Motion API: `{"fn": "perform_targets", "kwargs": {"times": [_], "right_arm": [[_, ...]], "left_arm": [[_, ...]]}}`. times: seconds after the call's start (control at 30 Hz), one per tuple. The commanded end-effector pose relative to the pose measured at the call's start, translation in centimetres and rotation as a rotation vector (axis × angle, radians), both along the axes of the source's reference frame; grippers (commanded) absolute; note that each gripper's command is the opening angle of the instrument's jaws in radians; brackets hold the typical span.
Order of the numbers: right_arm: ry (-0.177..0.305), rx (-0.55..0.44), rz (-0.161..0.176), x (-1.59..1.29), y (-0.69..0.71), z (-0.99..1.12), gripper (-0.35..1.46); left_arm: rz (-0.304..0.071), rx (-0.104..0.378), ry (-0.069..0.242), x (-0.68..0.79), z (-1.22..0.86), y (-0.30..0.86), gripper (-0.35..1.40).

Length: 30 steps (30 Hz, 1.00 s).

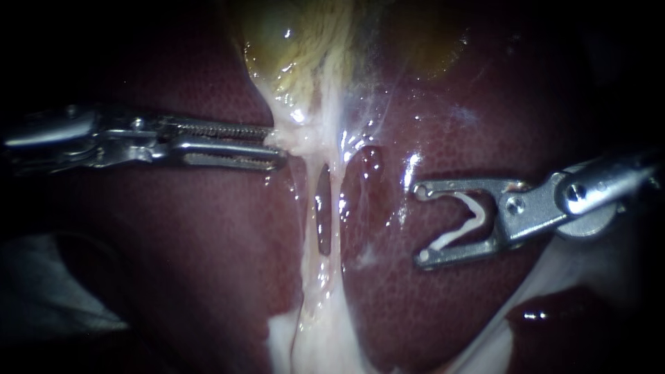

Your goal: Grabbing gallbladder

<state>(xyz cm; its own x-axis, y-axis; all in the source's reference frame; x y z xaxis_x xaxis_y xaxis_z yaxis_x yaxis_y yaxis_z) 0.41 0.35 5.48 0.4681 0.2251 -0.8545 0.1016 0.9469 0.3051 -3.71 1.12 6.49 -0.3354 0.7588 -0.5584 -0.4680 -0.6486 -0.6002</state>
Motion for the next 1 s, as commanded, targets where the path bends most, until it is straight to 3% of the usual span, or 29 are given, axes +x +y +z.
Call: {"fn": "perform_targets", "kwargs": {"times": [0.03, 0.4, 1.0], "right_arm": [[0.0, 0.0, 0.0, 0.0, 0.0, 0.0, 0.49], [0.0, 0.0, 0.0, 0.0, 0.0, 0.0, 0.49], [0.0, 0.0, 0.0, 0.0, 0.0, 0.0, 0.49]], "left_arm": [[0.002, 0.001, -0.001, 0.01, -0.01, 0.0, -0.08], [0.024, 0.029, -0.029, 0.05, -0.06, 0.02, -0.35], [0.025, 0.051, -0.035, 0.07, -0.25, 0.07, -0.35]]}}
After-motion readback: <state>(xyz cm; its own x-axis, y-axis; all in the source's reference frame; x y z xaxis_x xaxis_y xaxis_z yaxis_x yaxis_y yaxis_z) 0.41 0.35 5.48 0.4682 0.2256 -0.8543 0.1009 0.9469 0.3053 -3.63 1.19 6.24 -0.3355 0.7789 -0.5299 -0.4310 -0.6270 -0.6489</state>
